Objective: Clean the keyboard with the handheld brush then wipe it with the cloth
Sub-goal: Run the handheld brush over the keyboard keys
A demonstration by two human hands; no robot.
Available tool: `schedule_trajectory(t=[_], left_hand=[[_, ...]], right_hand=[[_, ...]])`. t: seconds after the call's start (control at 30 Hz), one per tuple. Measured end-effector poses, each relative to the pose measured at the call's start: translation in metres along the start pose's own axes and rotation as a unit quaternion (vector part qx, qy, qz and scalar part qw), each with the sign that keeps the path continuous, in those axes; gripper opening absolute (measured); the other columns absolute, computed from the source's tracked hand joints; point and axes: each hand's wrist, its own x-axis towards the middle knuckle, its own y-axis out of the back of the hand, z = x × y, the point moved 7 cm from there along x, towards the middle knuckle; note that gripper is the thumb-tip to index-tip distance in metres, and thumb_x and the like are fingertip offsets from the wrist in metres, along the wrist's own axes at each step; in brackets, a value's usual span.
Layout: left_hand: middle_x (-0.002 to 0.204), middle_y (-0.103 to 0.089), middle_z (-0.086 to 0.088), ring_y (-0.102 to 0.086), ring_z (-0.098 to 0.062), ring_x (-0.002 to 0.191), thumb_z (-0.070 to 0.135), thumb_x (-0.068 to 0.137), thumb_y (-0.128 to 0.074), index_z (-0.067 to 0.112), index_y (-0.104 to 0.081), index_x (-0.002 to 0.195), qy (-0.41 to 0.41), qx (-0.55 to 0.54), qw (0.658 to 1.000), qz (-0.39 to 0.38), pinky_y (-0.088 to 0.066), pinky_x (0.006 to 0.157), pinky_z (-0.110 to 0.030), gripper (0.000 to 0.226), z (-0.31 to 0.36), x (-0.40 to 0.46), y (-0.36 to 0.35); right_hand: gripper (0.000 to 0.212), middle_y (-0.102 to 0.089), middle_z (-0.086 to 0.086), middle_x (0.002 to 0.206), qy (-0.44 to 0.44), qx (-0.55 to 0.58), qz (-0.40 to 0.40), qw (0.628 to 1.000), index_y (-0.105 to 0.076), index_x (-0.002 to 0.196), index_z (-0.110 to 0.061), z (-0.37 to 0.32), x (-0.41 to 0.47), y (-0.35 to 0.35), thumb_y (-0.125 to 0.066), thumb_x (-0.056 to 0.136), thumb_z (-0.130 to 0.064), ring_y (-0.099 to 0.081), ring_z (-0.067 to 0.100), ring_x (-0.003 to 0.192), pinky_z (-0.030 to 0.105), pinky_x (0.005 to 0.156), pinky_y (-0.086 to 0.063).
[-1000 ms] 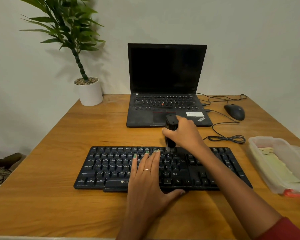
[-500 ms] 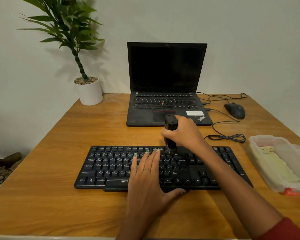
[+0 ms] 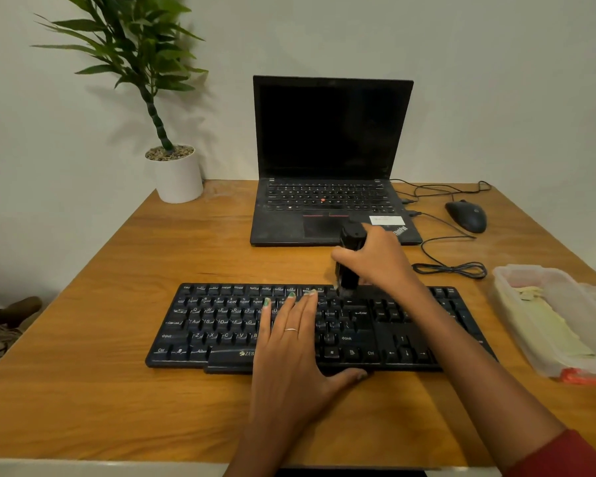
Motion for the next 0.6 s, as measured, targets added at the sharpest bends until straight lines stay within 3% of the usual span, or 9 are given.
schedule_trajectory(t=[0.1, 0.23, 0.33, 0.47, 0.6], left_hand=[[0.139, -0.053, -0.002, -0.048, -0.022, 0.130, 0.094, 0.068, -0.030, 0.012, -0.043, 0.142, 0.000, 0.001, 1.000, 0.000, -0.010, 0.114, -0.043, 0.112, 0.000, 0.000, 0.000], [0.140, -0.052, -0.001, -0.047, -0.021, 0.131, 0.094, 0.067, -0.031, 0.013, -0.042, 0.142, 0.000, -0.003, 1.000, 0.005, -0.008, 0.115, -0.042, 0.112, 0.001, 0.000, 0.000], [0.141, -0.051, -0.001, -0.046, -0.021, 0.132, 0.094, 0.066, -0.032, 0.013, -0.042, 0.142, 0.000, -0.004, 1.000, 0.002, -0.008, 0.115, -0.042, 0.112, 0.001, 0.000, 0.000], [0.139, -0.053, -0.001, -0.047, -0.021, 0.131, 0.094, 0.067, -0.032, 0.012, -0.044, 0.141, 0.001, 0.001, 1.000, 0.004, -0.008, 0.115, -0.043, 0.112, 0.001, 0.000, 0.000], [0.140, -0.052, -0.001, -0.046, -0.021, 0.131, 0.094, 0.068, -0.031, 0.011, -0.044, 0.142, 0.000, -0.004, 1.000, 0.005, -0.008, 0.115, -0.043, 0.112, 0.001, -0.001, 0.000]], right_hand=[[0.026, -0.063, 0.009, 0.070, 0.041, 0.014, 0.008, 0.999, -0.058, 0.078, -0.004, -0.007, -0.010, -0.005, -0.067, 0.078, -0.028, -0.054, 0.016, 0.060, 0.029, 0.052, -0.044], [0.023, -0.063, 0.005, 0.067, -0.006, 0.021, -0.056, 0.998, -0.059, 0.080, -0.004, -0.003, -0.011, 0.000, -0.067, 0.077, -0.025, -0.059, 0.016, 0.053, 0.028, 0.047, -0.050], [0.022, -0.058, 0.000, 0.063, 0.018, 0.009, 0.016, 1.000, -0.054, 0.071, -0.011, -0.005, -0.017, 0.002, -0.066, 0.076, -0.027, -0.054, 0.014, 0.056, 0.020, 0.046, -0.040], [0.025, -0.065, 0.007, 0.071, 0.025, 0.020, -0.062, 0.998, -0.058, 0.079, -0.003, -0.009, -0.023, -0.009, -0.067, 0.076, -0.026, -0.054, 0.014, 0.050, 0.023, 0.045, -0.043], [0.024, -0.059, 0.003, 0.065, 0.042, 0.023, 0.009, 0.999, -0.056, 0.075, -0.006, -0.010, -0.025, -0.002, -0.067, 0.078, -0.027, -0.052, 0.015, 0.056, 0.023, 0.047, -0.038]])
